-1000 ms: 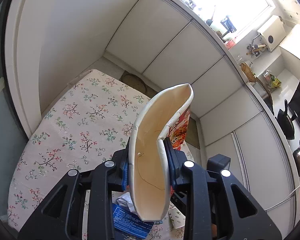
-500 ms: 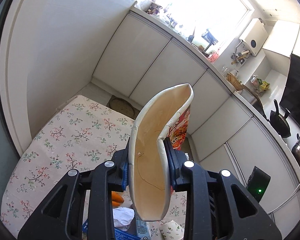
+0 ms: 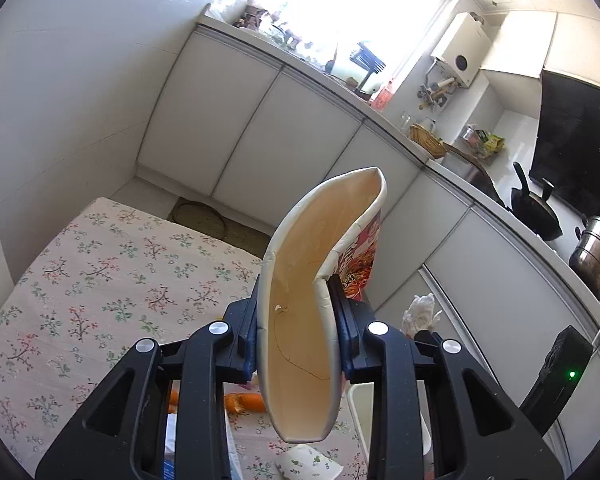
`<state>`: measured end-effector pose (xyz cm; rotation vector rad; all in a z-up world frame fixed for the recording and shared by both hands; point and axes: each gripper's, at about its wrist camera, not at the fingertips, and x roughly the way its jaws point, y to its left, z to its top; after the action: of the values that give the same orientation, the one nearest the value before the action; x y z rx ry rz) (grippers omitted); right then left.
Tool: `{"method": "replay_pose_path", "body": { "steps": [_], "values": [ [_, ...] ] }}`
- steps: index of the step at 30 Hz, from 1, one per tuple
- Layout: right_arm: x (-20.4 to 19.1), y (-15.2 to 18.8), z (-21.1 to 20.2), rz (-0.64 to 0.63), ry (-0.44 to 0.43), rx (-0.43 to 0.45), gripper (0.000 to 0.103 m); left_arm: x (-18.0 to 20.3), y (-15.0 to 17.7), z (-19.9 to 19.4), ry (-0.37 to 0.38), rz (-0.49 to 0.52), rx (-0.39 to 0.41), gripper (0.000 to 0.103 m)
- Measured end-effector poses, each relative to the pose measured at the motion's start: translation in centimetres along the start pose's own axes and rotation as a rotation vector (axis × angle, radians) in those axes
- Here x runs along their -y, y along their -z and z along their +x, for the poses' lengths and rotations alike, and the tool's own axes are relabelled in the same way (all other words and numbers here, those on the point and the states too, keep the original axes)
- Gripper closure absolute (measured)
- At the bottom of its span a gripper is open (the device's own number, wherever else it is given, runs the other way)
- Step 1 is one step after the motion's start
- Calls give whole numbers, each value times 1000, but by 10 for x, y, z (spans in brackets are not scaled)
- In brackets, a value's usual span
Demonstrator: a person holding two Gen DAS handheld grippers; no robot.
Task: Collect trash
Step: 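Carry the white tissue in the right gripper over the white bin and release, then lower the red noodle cup into the white bin and open the left gripper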
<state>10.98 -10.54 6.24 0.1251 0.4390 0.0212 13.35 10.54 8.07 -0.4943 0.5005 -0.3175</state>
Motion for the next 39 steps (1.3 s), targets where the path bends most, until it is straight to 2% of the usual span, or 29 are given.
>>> {"method": "replay_pose_path", "body": {
  "steps": [6,14,16,17,18,22,24,29,34,39],
  "values": [
    [68,5,-1,115,181,1,89,39,23,27,50,68,-52,74],
    [163,32,14,310,339,-161,85,81,63,68,96,132,-152,74],
    [181,38,15,335,359,-204,61,89,73,78,110,135,-181,74],
    [188,40,14,345,367,-217,39,93,77,83,115,137,-192,74],
    [192,42,12,359,374,-214,31,99,82,89,123,139,-207,74],
    [210,41,-3,342,420,-177,26,121,101,116,153,136,-271,74],
    [219,40,-11,330,460,-145,15,131,113,129,168,133,-306,74],
    [244,39,-22,347,461,-123,15,150,138,157,176,155,-364,74],
    [271,42,-38,410,504,-96,14,159,159,179,178,142,-430,74],
    [291,45,-48,438,534,-90,12,176,181,195,186,176,-485,73]
  ]
}}
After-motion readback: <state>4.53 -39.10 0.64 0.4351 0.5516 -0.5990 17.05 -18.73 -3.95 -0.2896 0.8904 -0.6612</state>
